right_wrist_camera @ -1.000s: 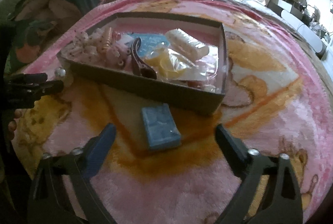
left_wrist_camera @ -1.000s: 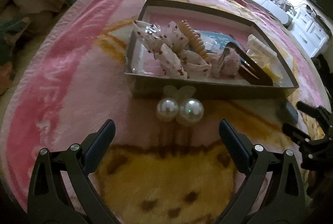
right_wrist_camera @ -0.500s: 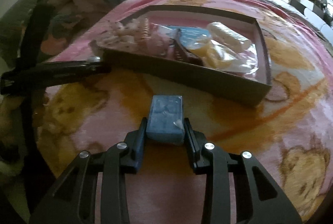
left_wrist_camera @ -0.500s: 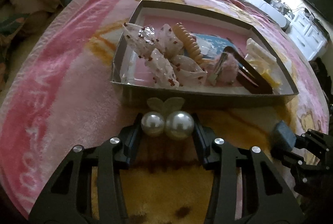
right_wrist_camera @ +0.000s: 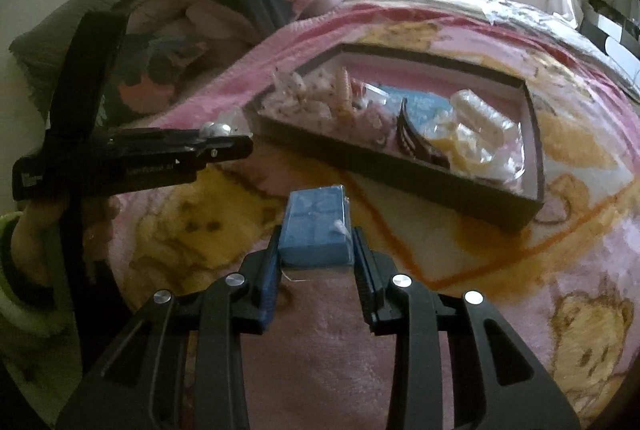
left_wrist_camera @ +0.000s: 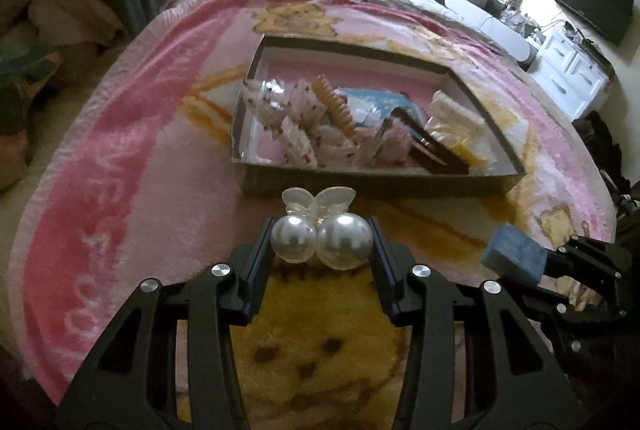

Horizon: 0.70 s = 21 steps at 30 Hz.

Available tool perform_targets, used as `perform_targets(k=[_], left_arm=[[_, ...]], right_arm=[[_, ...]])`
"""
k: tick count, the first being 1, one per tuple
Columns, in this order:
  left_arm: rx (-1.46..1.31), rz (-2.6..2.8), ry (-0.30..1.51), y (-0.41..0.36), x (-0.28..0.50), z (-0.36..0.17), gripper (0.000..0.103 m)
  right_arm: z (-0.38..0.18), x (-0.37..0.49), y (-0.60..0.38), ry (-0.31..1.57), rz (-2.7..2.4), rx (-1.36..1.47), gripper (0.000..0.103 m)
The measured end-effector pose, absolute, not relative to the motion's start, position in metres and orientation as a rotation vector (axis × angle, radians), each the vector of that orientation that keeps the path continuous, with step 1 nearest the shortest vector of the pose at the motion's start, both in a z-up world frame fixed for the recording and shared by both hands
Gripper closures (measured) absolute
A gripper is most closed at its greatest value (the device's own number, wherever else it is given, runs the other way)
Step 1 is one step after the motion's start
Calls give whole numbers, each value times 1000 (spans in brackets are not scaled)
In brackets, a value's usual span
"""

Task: Organize jewelry
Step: 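Carry the pearl clip into the box with the left tool while the right tool places the blue block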

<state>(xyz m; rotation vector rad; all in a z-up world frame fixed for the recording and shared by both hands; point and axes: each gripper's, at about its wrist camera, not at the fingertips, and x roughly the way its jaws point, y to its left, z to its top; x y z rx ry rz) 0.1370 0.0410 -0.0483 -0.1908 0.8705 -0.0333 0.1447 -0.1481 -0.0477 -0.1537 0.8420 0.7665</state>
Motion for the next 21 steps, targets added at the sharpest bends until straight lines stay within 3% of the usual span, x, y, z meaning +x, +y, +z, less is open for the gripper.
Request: perform_targets(k=[21], left_arm=[[-120, -117, 773, 0, 166, 7, 66]], right_arm=[[2, 177, -199, 712, 621, -79, 71]])
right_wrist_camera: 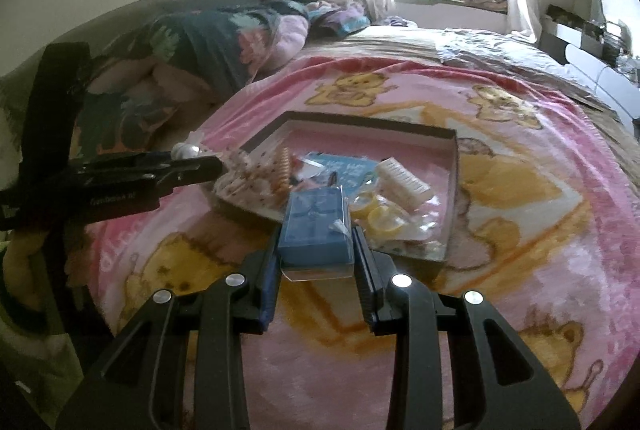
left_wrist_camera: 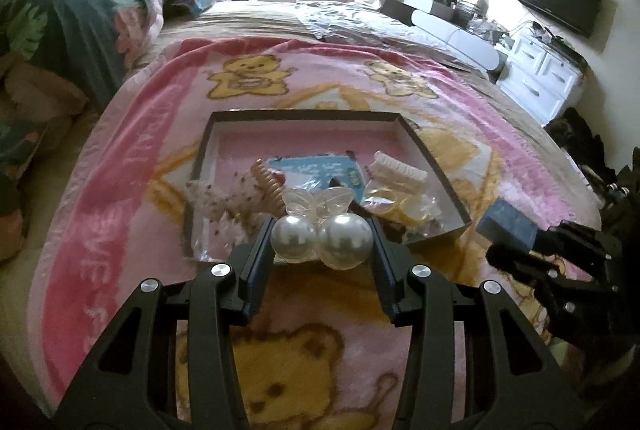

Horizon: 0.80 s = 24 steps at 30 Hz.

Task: Organize jewelry
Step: 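Carry the pearl clip into the box with the left tool while the right tool places the blue block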

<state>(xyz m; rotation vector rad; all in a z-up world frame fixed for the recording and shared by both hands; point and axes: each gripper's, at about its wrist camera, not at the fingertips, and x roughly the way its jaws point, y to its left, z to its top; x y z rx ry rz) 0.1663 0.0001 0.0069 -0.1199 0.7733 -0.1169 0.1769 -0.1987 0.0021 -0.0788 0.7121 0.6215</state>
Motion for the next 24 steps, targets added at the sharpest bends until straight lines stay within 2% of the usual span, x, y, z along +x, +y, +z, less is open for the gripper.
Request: perform_targets(k=[11, 24], left_arm=[[-113, -109, 775, -11, 196, 7, 66], [-105, -59, 857, -7, 236, -26, 66]], right_arm=[[10, 209, -211, 692, 564, -49, 71], [-5, 246, -195, 730, 563, -63, 71]])
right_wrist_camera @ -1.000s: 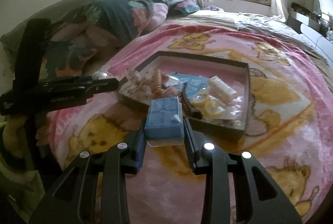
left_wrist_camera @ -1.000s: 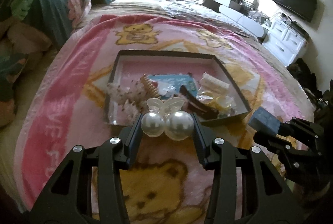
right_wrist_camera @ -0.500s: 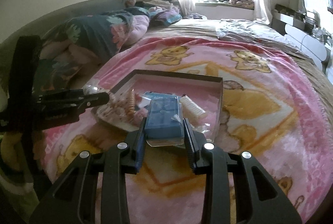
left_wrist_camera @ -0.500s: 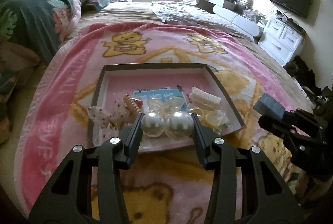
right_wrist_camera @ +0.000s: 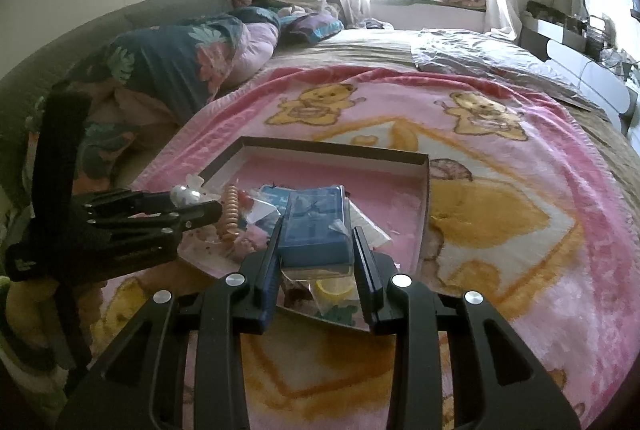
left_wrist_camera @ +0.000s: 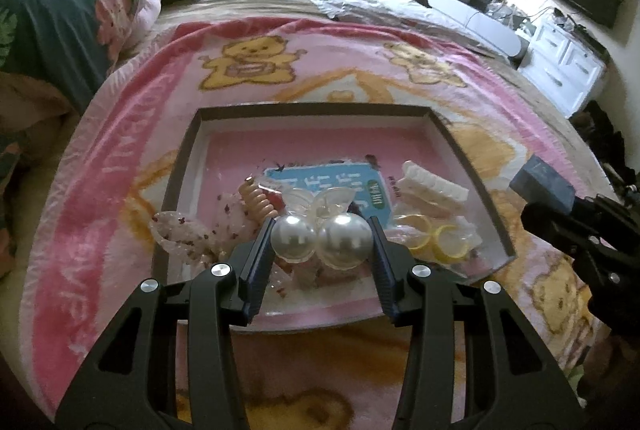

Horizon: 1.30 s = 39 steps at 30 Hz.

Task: Organize jewelry
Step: 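Carry the pearl clip into the box with the left tool while the right tool places the blue block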

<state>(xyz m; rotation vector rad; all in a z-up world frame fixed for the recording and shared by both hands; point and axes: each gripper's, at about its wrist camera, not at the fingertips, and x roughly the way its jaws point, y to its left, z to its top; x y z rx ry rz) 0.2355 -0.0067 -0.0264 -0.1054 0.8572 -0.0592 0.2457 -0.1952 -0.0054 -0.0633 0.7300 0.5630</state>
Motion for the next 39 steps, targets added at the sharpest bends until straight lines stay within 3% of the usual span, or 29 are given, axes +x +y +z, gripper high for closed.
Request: perform_targets(k=[20, 39], left_arm=[[-114, -37, 924, 0, 254, -62, 66], [-103, -69, 908, -11, 256, -57, 66]], right_arm=[[-52, 280, -182, 821, 551, -62, 71], [-63, 281, -186, 834, 503, -79, 71]])
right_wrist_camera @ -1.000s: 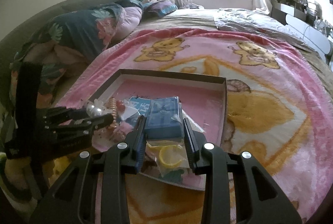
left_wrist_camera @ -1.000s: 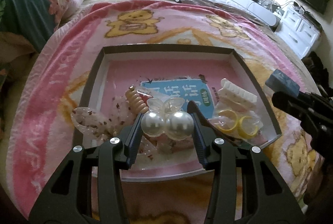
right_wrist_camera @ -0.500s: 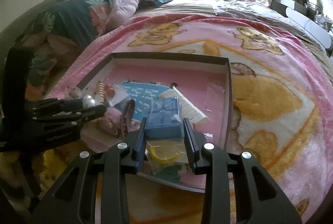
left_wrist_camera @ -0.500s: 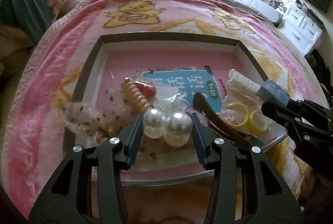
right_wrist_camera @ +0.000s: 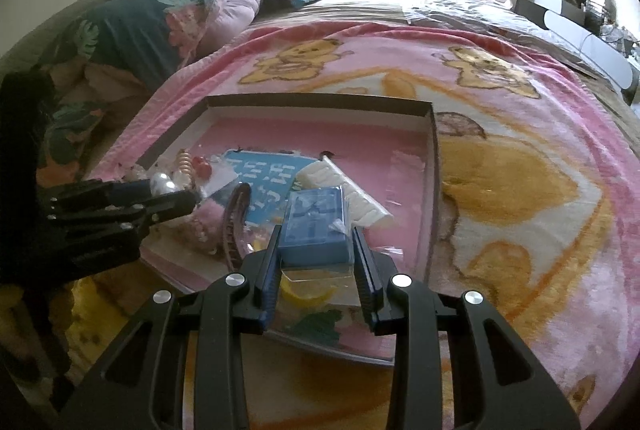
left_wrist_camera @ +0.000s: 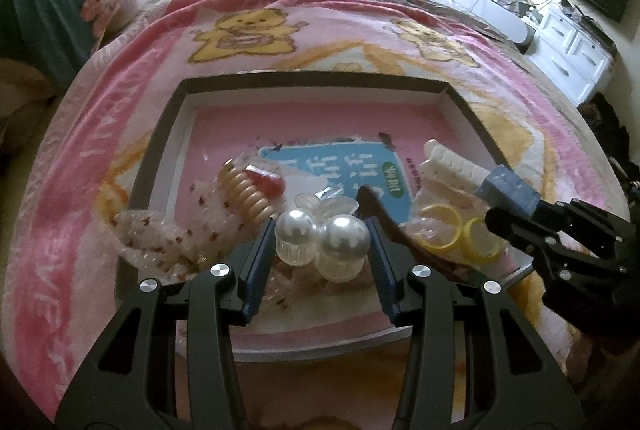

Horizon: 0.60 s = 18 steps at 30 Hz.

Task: Organize jewelry
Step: 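Carry the pearl clip into the box with the left tool while the right tool places the blue block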

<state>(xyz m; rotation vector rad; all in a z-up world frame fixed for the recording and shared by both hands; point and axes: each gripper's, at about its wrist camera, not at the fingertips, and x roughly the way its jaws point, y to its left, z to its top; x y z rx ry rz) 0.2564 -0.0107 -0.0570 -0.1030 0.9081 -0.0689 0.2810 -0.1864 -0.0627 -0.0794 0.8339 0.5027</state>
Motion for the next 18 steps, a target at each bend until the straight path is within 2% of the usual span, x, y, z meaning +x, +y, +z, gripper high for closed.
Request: perform_targets(k=[9, 12, 15, 18], left_arm=[[-100, -82, 924, -17, 270, -59, 66], [-97, -81, 930, -18, 272, -60, 66], [-97, -81, 931, -18, 272, -59, 65], [-93, -80, 929, -19, 272, -58, 59]], right_arm=[[-69, 284, -191, 856, 503, -68, 67], [-68, 282, -191, 858, 503, -69, 56], [-65, 280, -191, 851, 505, -68, 52], [-62, 277, -194, 840, 501, -65, 41]])
